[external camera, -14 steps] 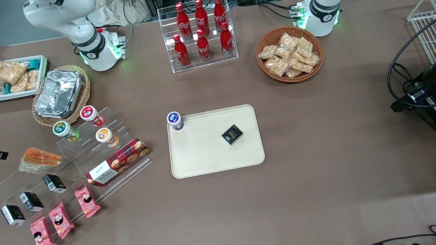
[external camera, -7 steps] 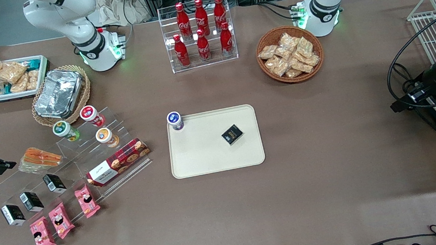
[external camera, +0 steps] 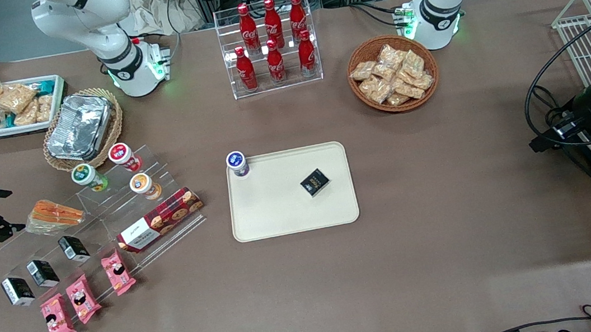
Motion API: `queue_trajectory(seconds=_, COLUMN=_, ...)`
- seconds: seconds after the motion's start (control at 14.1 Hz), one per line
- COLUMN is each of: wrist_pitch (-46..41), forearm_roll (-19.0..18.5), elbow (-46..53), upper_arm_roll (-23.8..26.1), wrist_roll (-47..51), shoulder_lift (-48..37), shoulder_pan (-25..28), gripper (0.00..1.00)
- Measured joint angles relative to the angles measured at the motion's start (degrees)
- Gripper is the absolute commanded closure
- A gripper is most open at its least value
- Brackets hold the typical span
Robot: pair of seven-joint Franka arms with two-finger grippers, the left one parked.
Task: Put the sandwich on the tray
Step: 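Lower the right gripper and close it on the wrapped sandwich, then lift the sandwich and carry it toward the cream tray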
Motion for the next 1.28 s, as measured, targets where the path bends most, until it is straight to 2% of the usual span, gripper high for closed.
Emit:
queue_trajectory(seconds=0.43, wrist_pitch=6.89, forearm_roll=1.50, elbow=-5.12, upper_arm_roll=0.09, wrist_roll=1.92, shoulder_lift=0.62, shoulder_pan=-0.11, gripper=0.03)
queue_trajectory(seconds=0.57, wrist_pitch=8.50, forearm_roll=2.78, elbow=-6.43, upper_arm_roll=0.09, wrist_roll=2.07, shoulder_lift=0.73, shoulder_pan=-0.11, gripper=0.06)
queue_trajectory(seconds=0.71, wrist_pitch=10.19, forearm_roll=4.36, elbow=-7.59, upper_arm_roll=0.07, wrist_roll=2.66, shoulder_lift=0.75, shoulder_pan=-0.11, gripper=0.23)
queue_trajectory(seconds=0.78, wrist_pitch=10.48, forearm_roll=5.11, elbow=-7.78, upper_arm_roll=0.05, wrist_roll=2.91, shoulder_lift=0.74, shoulder_pan=-0.12, gripper=0.37)
queue_trajectory(seconds=0.85, wrist_pitch=10.62, forearm_roll=5.36, elbow=-7.85, upper_arm_roll=0.04, wrist_roll=3.00, shoulder_lift=0.74, shoulder_pan=-0.12, gripper=0.45)
queue_trajectory(seconds=0.92, wrist_pitch=10.63, forearm_roll=5.41, elbow=-7.87, upper_arm_roll=0.04, wrist_roll=2.96, shoulder_lift=0.73, shoulder_pan=-0.12, gripper=0.69)
queue_trajectory(seconds=0.99, wrist_pitch=10.63, forearm_roll=5.42, elbow=-7.88, upper_arm_roll=0.04, wrist_roll=2.51, shoulder_lift=0.69, shoulder_pan=-0.12, gripper=0.89)
queue_trajectory(seconds=1.06, wrist_pitch=10.49, forearm_roll=5.42, elbow=-7.88, upper_arm_roll=0.03, wrist_roll=1.33, shoulder_lift=0.57, shoulder_pan=-0.13, gripper=0.94)
queue_trajectory(seconds=1.28, wrist_pitch=10.14, forearm_roll=5.43, elbow=-7.84, upper_arm_roll=0.03, wrist_roll=-2.53, shoulder_lift=0.10, shoulder_pan=-0.14, gripper=0.94)
